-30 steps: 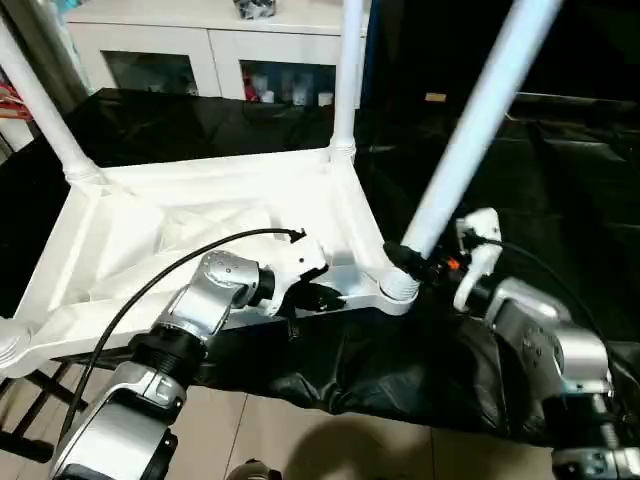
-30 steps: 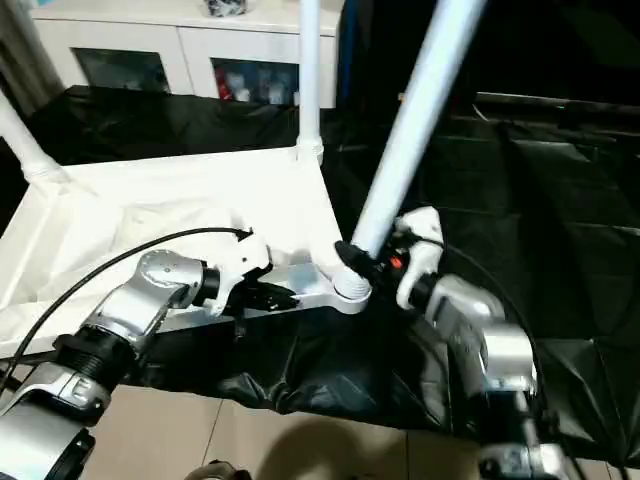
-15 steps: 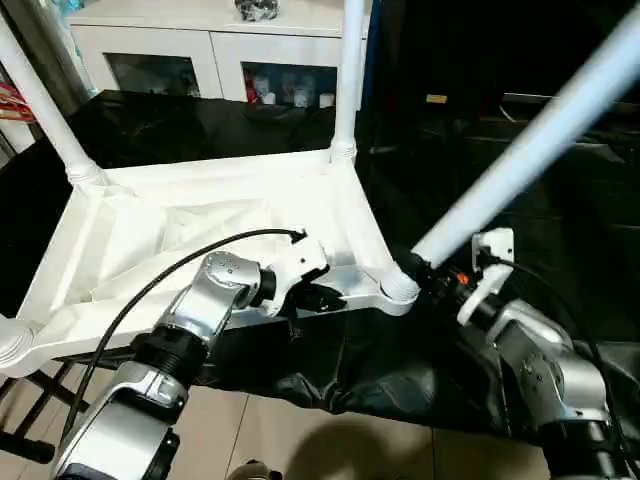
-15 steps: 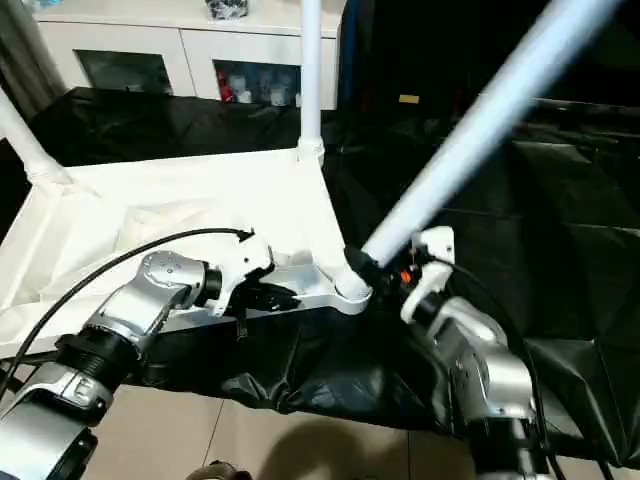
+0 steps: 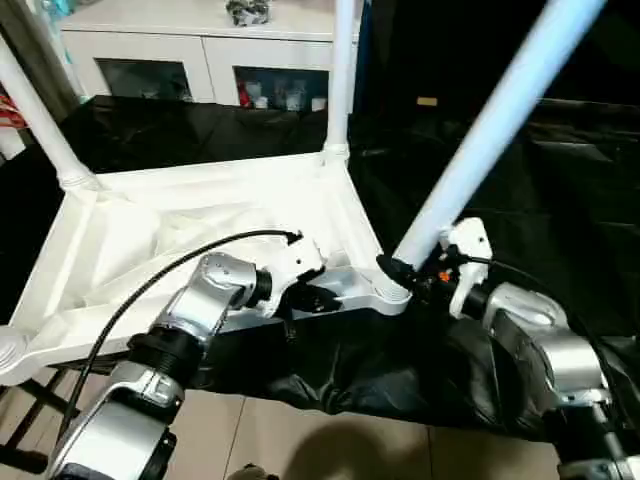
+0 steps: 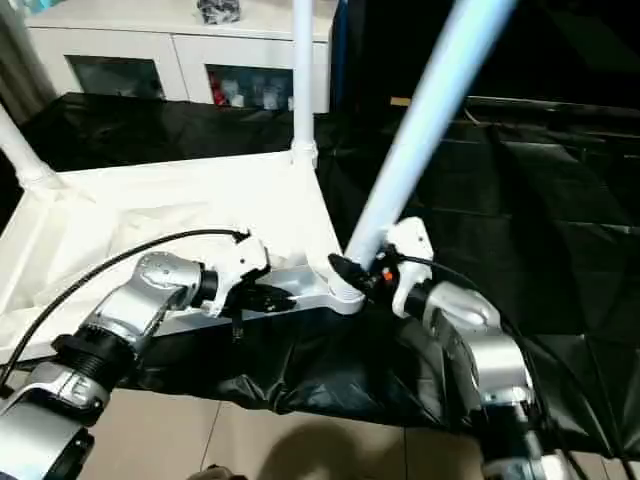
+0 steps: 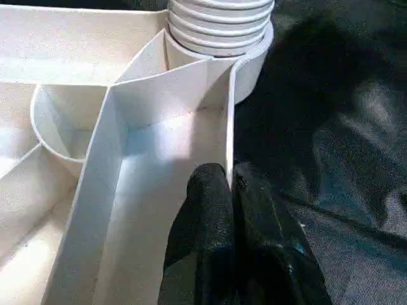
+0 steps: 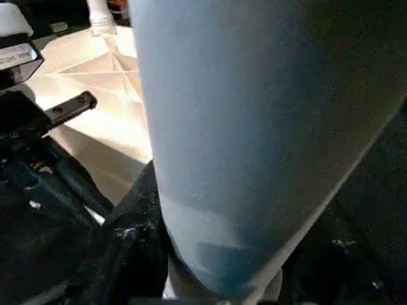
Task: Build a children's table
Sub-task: Insert table leg to table base
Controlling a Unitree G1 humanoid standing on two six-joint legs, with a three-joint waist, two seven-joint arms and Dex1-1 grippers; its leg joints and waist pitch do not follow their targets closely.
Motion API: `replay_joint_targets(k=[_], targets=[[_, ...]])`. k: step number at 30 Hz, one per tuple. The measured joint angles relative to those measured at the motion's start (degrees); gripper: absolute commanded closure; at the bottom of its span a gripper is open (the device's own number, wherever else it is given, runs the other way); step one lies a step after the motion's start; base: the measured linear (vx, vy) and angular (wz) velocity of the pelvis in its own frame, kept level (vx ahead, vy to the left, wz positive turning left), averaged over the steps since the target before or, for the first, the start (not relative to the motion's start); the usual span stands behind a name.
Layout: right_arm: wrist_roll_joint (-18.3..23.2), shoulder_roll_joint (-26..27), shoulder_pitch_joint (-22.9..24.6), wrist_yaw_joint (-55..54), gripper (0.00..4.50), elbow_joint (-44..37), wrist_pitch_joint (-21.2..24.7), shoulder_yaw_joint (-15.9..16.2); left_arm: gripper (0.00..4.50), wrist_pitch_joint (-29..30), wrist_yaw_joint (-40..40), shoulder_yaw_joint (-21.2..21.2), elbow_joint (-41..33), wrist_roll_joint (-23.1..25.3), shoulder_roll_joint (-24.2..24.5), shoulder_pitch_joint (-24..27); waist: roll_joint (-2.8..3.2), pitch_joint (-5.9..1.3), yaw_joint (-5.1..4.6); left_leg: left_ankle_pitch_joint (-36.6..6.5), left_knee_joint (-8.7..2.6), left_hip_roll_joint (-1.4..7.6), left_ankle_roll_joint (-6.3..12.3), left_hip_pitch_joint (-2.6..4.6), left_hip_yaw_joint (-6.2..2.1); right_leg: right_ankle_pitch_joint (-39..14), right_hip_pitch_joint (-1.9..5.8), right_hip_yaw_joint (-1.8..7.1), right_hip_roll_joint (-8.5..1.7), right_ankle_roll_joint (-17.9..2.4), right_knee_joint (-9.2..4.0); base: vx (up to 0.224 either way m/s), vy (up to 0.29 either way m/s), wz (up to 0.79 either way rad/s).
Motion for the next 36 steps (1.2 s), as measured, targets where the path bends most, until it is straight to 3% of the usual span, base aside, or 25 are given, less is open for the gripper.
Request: replay_joint_targets(k=[10,20,25,32,36], targets=[[-1.7,-2.4,-5.5,6.4,2.61,5.0,0.7,3.1,4.50,-0.1,-1.2,-0.2,0.0,0.0,0.8,0.0,-0.39,-0.18,-0.20,0.0,-0.13,0.01,-0.01,0.09,0.00,0.0,0.00,-0.02,0.02,0.0,0.01,0.000,0.000,0.00],[-2.1,-3.4,-9.6,14.1,2.61,10.4,-0.6,5.4,4.50,-0.8,-5.0,-1.2,-0.8,0.1,3.3,-0.4,-1.49,-0.14,-0.17,0.0,-0.29,0.12,-0.05,0.12,0.02,0.0,-0.04,-0.05,0.12,-0.1,0.02,0.000,0.000,0.00],[-1.6,-4.2,-9.5,19.1,2.61,10.0,-1.9,6.3,4.50,-1.3,-8.6,-1.9,-1.4,0.1,5.1,-0.6,-1.73,-0.05,0.20,0.0,-0.29,0.11,-0.05,0.11,0.03,0.0,-0.03,-0.04,0.11,-0.1,0.01,0.000,0.000,0.00],[-0.9,-5.7,-9.0,27.3,2.61,9.3,-5.2,8.4,4.50,-2.5,-14.5,-3.5,-1.4,0.0,7.3,-1.6,-1.80,0.01,1.53,0.0,-0.29,0.12,-0.05,0.08,0.04,0.1,-0.04,-0.04,0.10,-0.1,0.00,0.000,0.000,0.00],[-1.2,-5.7,-9.0,27.3,2.61,9.9,-6.8,9.0,4.50,-2.6,-14.8,-3.9,-1.1,0.4,7.4,-2.0,-1.81,0.01,1.58,0.0,-0.29,0.11,-0.06,0.10,0.06,0.1,-0.03,-0.02,0.09,-0.1,0.00,0.000,0.000,0.00]])
